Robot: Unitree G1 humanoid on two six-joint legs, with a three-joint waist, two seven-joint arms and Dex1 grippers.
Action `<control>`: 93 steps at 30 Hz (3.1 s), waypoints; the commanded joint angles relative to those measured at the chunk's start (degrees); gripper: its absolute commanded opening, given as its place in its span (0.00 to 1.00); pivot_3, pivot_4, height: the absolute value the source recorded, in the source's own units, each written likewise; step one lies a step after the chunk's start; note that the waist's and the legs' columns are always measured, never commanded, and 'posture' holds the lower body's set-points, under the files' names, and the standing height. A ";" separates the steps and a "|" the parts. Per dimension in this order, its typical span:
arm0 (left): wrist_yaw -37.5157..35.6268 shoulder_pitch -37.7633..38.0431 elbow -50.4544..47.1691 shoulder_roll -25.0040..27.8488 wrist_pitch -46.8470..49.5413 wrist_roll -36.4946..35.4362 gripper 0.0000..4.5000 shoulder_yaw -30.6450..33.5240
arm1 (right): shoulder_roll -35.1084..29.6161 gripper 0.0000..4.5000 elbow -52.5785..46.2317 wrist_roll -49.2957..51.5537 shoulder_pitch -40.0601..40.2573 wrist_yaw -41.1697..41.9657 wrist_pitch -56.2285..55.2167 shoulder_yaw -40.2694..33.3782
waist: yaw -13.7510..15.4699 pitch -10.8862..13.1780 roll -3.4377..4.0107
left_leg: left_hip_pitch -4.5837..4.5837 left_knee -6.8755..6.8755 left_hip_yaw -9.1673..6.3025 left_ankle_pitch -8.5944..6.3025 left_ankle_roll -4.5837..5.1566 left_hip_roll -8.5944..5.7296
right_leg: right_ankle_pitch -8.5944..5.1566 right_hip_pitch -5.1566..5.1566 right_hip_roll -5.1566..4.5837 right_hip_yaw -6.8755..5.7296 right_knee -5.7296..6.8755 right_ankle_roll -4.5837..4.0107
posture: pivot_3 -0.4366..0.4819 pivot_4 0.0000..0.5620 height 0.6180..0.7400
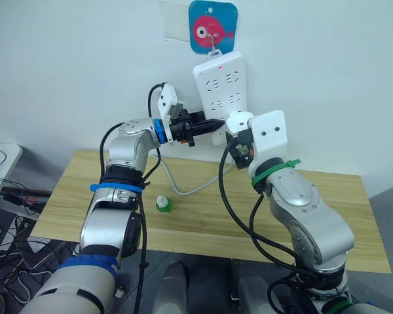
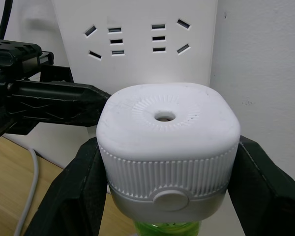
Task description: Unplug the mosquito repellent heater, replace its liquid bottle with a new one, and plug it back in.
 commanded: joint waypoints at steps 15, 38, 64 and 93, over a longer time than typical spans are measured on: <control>5.51 -3.29 6.63 0.66 -3.73 1.21 0.31 1.27 | 0.07 0.65 -14.78 0.92 0.28 2.25 9.60 -4.31 | -0.45 0.24 -0.01 | -0.03 0.00 0.01 0.19 0.00 -0.06 | 0.14 0.00 -0.06 0.08 -0.06 0.25 | 0.56 0.50 1.00; 7.74 22.81 -27.93 13.56 -2.52 -1.28 1.00 3.25 | 16.68 0.65 -14.70 13.65 4.70 7.52 12.71 -40.92 | -2.47 0.50 0.10 | -0.08 -1.74 0.12 0.95 -0.61 0.11 | 0.15 -0.90 -0.14 0.22 -0.06 0.21 | 0.63 0.50 1.00; 20.98 40.45 -48.45 -7.51 -18.20 5.83 1.00 -19.44 | 42.08 0.65 -12.75 32.38 -18.57 -2.18 25.11 -81.16 | -2.05 0.73 0.13 | 0.00 -2.15 0.13 0.82 -0.25 -0.53 | -0.15 -0.47 -0.85 0.08 -0.58 0.11 | 0.57 0.52 1.00; 14.70 44.18 -47.63 0.47 -21.79 2.47 1.00 -18.12 | -18.97 0.65 31.78 62.36 3.75 14.82 19.55 -60.26 | -2.35 1.88 0.12 | 0.05 -1.91 0.29 0.72 0.45 -0.96 | -0.02 -0.01 -1.32 0.26 -1.10 0.91 | 0.56 0.59 1.00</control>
